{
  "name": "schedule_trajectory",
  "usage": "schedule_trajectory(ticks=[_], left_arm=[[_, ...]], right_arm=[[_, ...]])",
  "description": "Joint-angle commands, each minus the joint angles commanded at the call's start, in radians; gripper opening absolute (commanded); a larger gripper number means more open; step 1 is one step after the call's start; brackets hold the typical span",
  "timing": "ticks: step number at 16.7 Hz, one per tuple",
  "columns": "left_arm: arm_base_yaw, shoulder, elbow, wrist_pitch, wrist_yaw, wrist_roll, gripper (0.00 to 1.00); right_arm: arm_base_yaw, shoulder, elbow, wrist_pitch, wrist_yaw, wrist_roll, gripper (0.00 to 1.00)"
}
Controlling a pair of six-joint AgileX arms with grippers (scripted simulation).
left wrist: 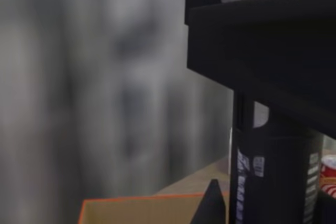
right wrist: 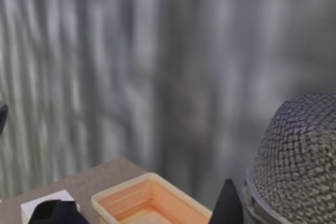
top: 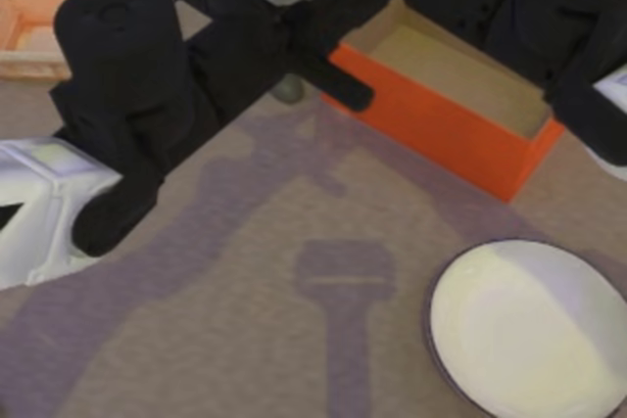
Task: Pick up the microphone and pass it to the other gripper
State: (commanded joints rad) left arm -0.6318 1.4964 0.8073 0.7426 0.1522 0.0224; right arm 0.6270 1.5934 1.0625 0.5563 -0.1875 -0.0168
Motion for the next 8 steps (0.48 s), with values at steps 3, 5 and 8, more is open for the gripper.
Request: schedule_trajectory(ticks=[3,5,8], left_arm=[[0.000,0.000,0.000,0.000,0.000,0.000,0.00],[0.000,0.000,0.000,0.000,0.000,0.000,0.00],[0.000,0.000,0.000,0.000,0.000,0.000,0.00]], right_arm=[[0.000,0.000,0.000,0.000,0.000,0.000,0.00],[0.000,0.000,0.000,0.000,0.000,0.000,0.00],[0.000,0.000,0.000,0.000,0.000,0.000,0.00]])
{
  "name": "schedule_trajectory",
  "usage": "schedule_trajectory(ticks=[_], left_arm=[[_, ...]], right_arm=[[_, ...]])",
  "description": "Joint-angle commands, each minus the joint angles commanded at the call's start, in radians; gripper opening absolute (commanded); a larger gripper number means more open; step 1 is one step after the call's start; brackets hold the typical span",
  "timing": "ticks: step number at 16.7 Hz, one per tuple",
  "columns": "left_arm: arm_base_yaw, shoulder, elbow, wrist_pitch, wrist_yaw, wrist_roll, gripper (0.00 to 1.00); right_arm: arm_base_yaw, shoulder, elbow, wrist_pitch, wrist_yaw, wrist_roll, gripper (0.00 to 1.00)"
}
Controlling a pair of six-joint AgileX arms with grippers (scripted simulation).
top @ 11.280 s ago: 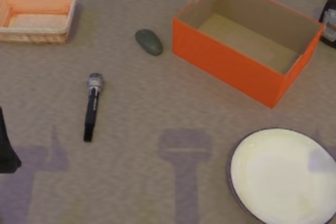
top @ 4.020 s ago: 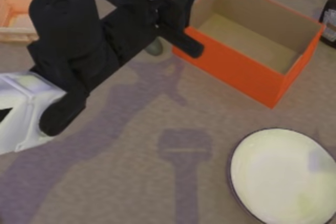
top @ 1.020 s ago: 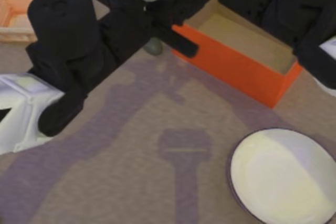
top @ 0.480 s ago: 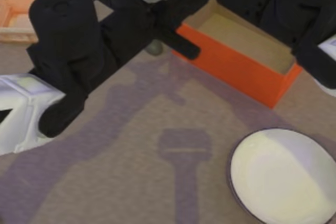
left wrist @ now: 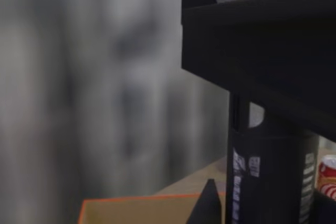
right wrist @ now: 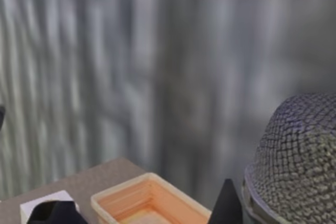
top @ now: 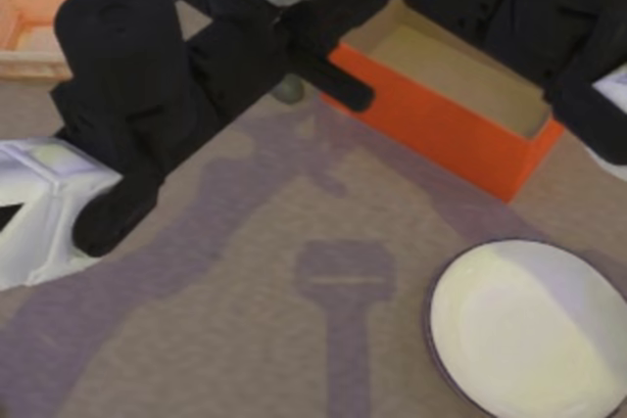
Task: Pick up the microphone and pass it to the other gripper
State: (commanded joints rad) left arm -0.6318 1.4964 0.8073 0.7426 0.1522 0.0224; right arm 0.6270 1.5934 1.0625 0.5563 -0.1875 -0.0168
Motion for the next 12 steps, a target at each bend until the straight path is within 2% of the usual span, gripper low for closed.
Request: schedule_trajectory(ticks=[2,12], left_arm=[[0.000,0.000,0.000,0.000,0.000,0.000,0.00],[0.000,0.000,0.000,0.000,0.000,0.000,0.75]], right_arm=[[0.000,0.000,0.000,0.000,0.000,0.000,0.00],[0.000,0.000,0.000,0.000,0.000,0.000,0.00]])
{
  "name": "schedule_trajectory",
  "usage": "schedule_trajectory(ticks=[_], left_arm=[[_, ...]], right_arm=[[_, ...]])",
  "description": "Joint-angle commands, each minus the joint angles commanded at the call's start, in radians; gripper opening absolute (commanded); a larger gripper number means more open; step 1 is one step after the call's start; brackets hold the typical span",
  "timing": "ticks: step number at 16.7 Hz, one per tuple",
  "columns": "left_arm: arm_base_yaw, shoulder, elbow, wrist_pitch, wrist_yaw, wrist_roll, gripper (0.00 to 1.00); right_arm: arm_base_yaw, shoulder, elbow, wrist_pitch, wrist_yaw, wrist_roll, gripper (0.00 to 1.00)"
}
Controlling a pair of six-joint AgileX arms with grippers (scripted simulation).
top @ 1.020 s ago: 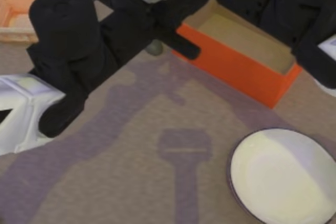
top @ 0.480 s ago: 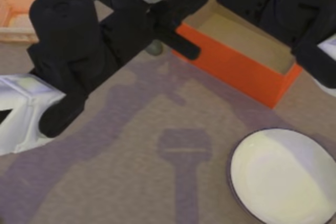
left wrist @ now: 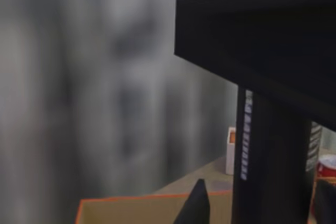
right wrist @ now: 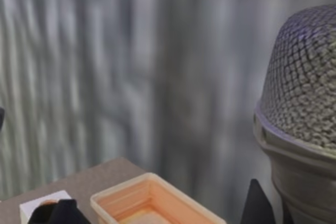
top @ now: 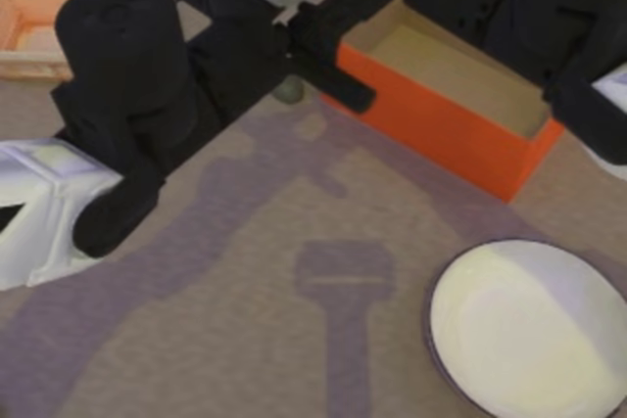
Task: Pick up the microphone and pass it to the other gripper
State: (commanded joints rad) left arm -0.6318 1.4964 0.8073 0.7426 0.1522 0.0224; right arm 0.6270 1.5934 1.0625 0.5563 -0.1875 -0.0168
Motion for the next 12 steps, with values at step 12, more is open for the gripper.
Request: schedule_trajectory(ticks=[12], left_arm=[[0.013,0.011,-0.013,0.001,-0.019,0.014,1.00]], right_arm=[[-0.008,-0.011,0.014,0.000,0.014,-0.008,0.00]])
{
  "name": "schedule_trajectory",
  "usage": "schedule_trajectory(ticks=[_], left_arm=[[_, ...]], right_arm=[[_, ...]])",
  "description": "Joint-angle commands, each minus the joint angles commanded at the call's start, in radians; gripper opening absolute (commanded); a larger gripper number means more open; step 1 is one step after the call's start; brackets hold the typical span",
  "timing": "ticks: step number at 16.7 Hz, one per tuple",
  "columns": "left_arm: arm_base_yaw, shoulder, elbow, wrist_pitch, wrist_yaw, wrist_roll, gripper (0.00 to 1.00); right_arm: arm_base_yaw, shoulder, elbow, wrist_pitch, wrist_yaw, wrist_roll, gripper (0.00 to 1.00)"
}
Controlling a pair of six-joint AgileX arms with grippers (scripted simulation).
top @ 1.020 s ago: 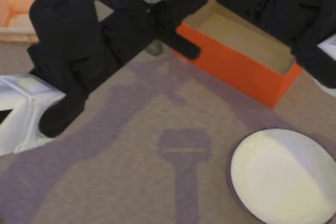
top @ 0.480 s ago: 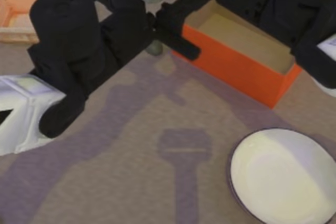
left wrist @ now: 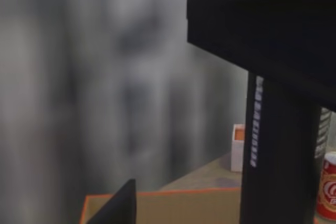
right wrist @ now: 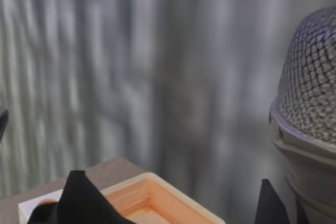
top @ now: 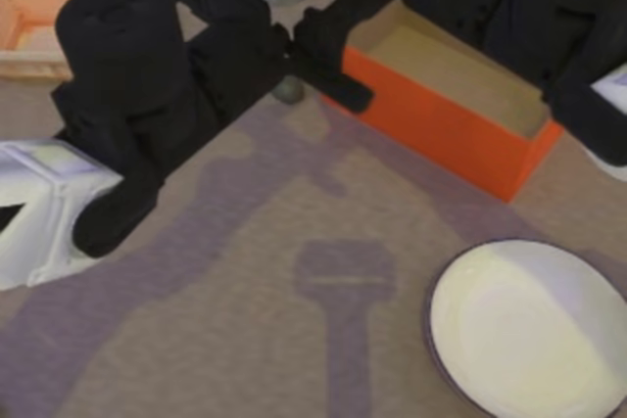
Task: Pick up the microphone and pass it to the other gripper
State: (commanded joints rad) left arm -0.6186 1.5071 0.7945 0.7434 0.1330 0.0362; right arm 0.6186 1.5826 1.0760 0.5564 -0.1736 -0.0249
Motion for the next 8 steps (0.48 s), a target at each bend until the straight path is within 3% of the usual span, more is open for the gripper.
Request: schedule_trajectory(ticks=[3,8], left_arm=[[0.010,-0.041,-0.036,-0.011,0.005,0.000,1.00],[0.050,-0.244,-0.188,-0.051,0.027,-0.002,1.00]], right_arm=[[-0.017,-0.015,-0.016,-0.001,-0.019,0.004,0.00],[-0.095,-0.085,-0.081,0.000,-0.104,0.008,0.00]])
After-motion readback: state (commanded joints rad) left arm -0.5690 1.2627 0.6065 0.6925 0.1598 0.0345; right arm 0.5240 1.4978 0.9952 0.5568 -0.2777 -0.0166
